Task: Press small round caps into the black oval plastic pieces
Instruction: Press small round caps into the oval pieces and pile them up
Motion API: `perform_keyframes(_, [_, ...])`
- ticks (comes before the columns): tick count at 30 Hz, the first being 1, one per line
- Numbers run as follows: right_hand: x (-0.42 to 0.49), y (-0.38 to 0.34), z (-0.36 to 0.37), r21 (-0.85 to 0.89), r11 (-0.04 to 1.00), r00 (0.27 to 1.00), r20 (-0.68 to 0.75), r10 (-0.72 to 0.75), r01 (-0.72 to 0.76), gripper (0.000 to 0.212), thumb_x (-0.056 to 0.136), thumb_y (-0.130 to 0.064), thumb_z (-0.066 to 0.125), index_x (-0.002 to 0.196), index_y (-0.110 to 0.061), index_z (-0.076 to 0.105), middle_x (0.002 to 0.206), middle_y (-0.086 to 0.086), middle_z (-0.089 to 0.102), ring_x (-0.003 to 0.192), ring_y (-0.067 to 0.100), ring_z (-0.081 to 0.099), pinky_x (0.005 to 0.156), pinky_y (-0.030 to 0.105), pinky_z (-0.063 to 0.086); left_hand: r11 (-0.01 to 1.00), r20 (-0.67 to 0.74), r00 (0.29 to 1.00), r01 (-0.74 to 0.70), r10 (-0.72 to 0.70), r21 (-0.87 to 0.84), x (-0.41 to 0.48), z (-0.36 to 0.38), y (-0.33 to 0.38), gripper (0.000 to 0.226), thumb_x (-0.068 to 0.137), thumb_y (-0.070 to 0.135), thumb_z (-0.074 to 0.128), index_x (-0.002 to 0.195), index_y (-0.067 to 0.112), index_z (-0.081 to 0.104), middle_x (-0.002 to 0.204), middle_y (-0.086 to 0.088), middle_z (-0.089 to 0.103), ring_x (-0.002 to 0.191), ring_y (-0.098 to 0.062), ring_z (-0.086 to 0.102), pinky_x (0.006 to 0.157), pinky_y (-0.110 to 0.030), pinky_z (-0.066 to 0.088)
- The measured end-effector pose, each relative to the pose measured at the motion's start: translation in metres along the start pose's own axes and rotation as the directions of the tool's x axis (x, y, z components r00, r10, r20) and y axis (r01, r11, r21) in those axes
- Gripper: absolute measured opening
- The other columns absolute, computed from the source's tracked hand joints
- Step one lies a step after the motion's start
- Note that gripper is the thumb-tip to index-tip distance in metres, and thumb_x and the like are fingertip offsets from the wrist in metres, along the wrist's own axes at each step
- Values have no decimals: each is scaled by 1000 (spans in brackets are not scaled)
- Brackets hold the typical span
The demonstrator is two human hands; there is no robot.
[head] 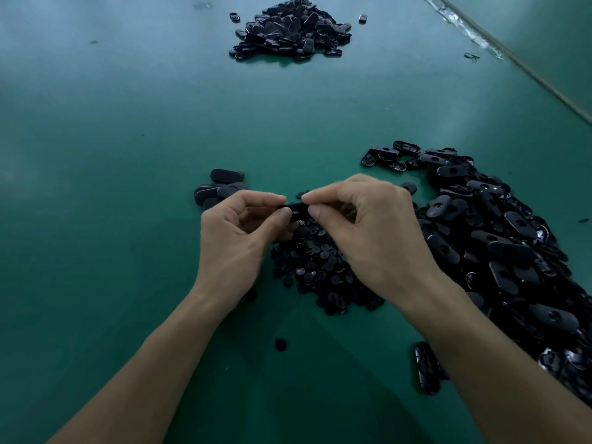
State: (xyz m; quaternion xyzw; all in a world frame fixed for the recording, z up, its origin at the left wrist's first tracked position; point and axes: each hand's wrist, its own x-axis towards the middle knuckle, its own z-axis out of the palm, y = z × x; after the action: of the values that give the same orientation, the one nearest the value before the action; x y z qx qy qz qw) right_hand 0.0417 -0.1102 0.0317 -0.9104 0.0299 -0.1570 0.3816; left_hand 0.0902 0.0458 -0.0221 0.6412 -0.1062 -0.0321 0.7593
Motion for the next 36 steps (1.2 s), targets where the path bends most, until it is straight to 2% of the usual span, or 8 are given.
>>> perform_keyframes(3, [-1, -4, 5, -7, 1000, 999, 34, -1, 1, 18, 93, -13, 69, 105, -22, 79, 91, -7, 72, 84, 2, 65, 81, 8, 47, 1000, 15, 1000, -3, 3, 2, -1, 0, 2, 11, 82, 4, 74, 92, 6, 69, 85, -16, 74, 76, -22, 74, 69, -24, 58])
perform_keyframes(6, [-3, -5, 9, 28, 999, 999, 42, 24, -25, 18, 90, -9, 69, 101, -20, 78, 84, -11, 73, 79, 1, 67, 78, 12, 52, 1000, 28, 1000, 2, -2, 1, -1, 1, 4, 13, 79, 12, 74, 91, 8, 69, 83, -14, 75, 73, -21, 73, 70, -26, 59])
perform_keyframes(10, [-3, -3, 10, 61, 996, 998, 43, 55, -58, 12, 89, -10, 70, 94, -20, 71, 73, -16, 67, 73, -3, 64, 66, 7, 49, 1000, 45, 999, 6, -6, 7, 0, 1, 2, 12, 84, 0, 72, 88, 11, 70, 78, -6, 75, 70, -18, 73, 69, -26, 60])
perform_keyframes(16, [-5, -5, 13, 45, 999, 1000, -18, 19, -18, 12, 89, -9, 69, 85, -20, 71, 73, -13, 69, 72, 0, 65, 66, 12, 51, 999, 75, 997, 12, -15, 47, -1, 1, 2, 14, 83, -4, 73, 88, 10, 70, 80, -6, 77, 72, -18, 73, 74, -29, 61])
perform_keyframes(19, [-5, -5, 14, 32, 999, 999, -10, 36, -36, 12, 88, -10, 69, 85, -21, 71, 74, -13, 68, 71, 0, 65, 65, 12, 51, 998, 80, 997, 1, -6, 66, -2, 1, 4, 18, 80, -4, 75, 89, 10, 70, 82, -3, 77, 75, -16, 73, 76, -29, 61])
perform_keyframes(29, [-4, -7, 13, 29, 998, 998, -15, 53, -53, 10, 88, -10, 70, 85, -19, 73, 73, -12, 70, 70, 2, 66, 66, 20, 53, 998, 82, 997, -16, 12, 53, -1, 1, 5, 20, 77, -5, 76, 87, 12, 69, 82, -1, 77, 76, -16, 74, 76, -28, 61])
perform_keyframes(34, [-5, -6, 16, 28, 997, 998, -21, 65, -65, 11, 88, -11, 70, 85, -20, 74, 73, -10, 70, 70, 4, 66, 69, 26, 56, 998, 86, 996, -27, 22, 55, 0, 1, 4, 24, 78, -11, 74, 85, 12, 69, 81, 0, 77, 76, -14, 73, 76, -26, 60])
perform_keyframes(36, [-7, -5, 18, 26, 998, 998, -24, 65, -64, 11, 89, -11, 69, 85, -20, 74, 72, -10, 69, 68, 3, 65, 66, 24, 55, 997, 91, 995, -34, 28, 69, 0, 0, 4, 25, 78, -11, 75, 85, 12, 69, 81, 2, 77, 76, -12, 73, 76, -24, 59])
